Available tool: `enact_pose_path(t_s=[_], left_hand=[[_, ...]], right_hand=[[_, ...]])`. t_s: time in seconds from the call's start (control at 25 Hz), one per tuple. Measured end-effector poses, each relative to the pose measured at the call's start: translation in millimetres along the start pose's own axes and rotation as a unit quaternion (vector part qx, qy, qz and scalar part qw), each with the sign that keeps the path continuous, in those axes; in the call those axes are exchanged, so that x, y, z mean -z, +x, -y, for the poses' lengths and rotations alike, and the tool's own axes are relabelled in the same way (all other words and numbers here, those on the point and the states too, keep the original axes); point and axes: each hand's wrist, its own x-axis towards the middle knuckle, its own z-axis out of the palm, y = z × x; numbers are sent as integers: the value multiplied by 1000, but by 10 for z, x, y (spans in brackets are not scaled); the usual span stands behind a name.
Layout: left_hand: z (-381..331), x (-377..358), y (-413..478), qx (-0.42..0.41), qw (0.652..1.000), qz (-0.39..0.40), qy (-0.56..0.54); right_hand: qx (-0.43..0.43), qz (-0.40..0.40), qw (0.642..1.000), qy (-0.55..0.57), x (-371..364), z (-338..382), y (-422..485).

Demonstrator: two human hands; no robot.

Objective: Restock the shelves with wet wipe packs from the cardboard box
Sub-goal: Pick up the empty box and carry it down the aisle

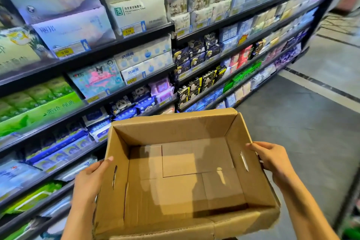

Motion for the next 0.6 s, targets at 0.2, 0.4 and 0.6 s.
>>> enact_pose_path(t_s=[0.2, 0.4, 0.6], left_hand=[[-29, -73, 127, -1, 998, 54, -8], [-102, -274, 268, -4, 994, 103, 24], [-236, -661, 313, -6, 985, 162, 64]], right_hand=[[-11, -66, 998, 16, 113, -249, -330], [-59, -134, 988, 42, 268, -503, -563], [-106, -198, 973, 63, 525, -812, -845]])
